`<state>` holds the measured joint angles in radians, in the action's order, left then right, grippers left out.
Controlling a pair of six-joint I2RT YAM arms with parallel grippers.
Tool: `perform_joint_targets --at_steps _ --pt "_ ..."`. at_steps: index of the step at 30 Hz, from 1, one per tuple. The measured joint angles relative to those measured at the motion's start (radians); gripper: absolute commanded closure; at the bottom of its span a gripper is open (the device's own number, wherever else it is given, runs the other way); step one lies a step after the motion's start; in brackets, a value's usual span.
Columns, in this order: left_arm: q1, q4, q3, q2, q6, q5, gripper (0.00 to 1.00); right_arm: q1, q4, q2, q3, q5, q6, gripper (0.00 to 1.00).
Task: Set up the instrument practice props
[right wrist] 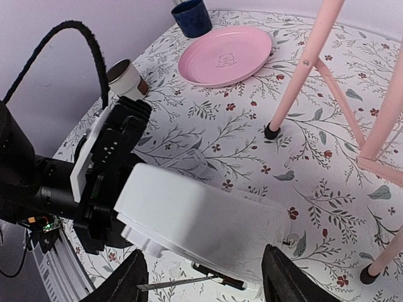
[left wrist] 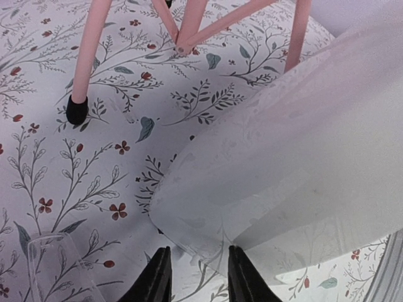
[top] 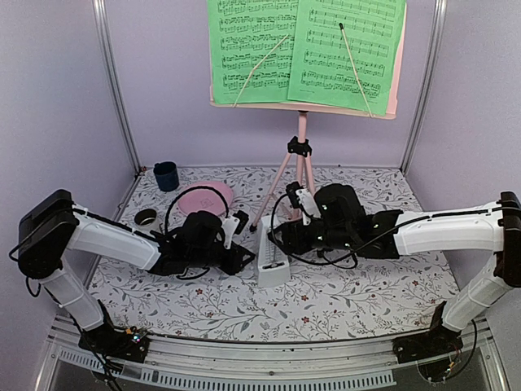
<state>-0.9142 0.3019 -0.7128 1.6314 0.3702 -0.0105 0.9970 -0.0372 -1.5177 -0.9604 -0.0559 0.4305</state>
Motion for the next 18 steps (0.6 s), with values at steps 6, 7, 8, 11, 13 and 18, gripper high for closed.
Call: perform_joint_targets --at_steps 6,7,8,11,13,18 --pt "0.0 0.0 0.0 -0.004 0.0 0.0 0.67 -0.043 0.027 0.037 0.031 -0.02 0.002 0.39" --pt "0.0 0.0 0.0 -0.005 0.0 0.0 0.67 -0.051 0.031 0.046 0.037 -0.022 0.002 0.39" --pt "0.0 0.0 0.0 -0.005 0.0 0.0 0.67 -0.058 0.032 0.056 0.045 -0.023 0.002 0.39" --pt "0.0 0.0 0.0 -0.005 0.0 0.0 0.67 -0.077 0.037 0.086 0.074 -0.026 -0.001 0.4" --pt "0.0 0.0 0.0 -0.005 0.0 0.0 0.67 -0.091 0.039 0.101 0.096 -0.027 -0.001 0.4" --pt "0.0 0.0 0.0 -0.021 0.0 0.001 0.67 -0.151 0.046 0.126 0.166 -0.034 -0.006 0.4"
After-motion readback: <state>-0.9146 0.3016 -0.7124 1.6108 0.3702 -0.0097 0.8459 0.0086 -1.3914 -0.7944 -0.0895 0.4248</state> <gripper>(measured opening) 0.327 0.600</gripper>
